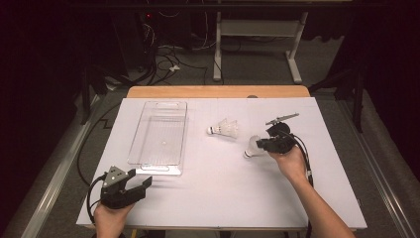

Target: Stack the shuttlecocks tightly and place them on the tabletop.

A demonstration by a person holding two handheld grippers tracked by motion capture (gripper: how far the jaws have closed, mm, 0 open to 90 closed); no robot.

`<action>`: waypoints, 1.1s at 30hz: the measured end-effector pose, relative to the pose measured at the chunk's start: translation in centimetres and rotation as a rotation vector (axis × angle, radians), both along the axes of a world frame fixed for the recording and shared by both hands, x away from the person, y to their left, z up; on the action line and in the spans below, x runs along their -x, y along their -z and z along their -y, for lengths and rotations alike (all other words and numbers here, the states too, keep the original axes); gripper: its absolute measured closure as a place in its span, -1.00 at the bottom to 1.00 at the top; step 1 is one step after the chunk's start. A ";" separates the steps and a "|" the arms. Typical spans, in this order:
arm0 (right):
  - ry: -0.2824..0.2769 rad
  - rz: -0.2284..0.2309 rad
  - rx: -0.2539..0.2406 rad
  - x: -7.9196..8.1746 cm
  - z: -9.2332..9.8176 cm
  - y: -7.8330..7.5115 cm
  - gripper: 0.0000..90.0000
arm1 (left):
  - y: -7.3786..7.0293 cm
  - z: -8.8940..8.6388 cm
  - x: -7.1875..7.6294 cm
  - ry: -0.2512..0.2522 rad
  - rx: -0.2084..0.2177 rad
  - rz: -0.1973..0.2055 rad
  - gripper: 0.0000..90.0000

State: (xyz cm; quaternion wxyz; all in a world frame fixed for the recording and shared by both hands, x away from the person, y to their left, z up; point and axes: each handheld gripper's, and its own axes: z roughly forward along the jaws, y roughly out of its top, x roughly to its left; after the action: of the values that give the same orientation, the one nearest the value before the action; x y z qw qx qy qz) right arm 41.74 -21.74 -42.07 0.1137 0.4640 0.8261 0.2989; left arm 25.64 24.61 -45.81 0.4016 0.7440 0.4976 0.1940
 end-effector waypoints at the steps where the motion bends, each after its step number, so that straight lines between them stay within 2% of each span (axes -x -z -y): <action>1: 0.001 -0.002 0.002 -0.1 0.1 0.1 0.77 | 0.0 0.0 0.0 0.000 0.000 0.000 -0.24; 12: 0.037 -0.025 0.007 -0.2 0.7 1.1 0.65 | 0.0 0.0 0.0 0.003 -0.005 0.001 -0.25; 24: 0.050 -0.032 0.004 -0.2 0.9 1.4 0.55 | 0.0 0.0 0.0 0.000 -0.005 0.002 -0.24; 33: 0.077 -0.044 -0.011 -0.3 1.7 1.9 0.38 | 0.0 -0.1 0.1 -0.004 -0.002 0.002 -0.24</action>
State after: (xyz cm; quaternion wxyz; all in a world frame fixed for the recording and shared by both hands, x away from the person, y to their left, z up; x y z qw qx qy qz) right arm 42.00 -23.43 -43.98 0.1044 0.5024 0.8084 0.2884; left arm 25.57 24.69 -45.77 0.4012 0.7430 0.4985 0.1962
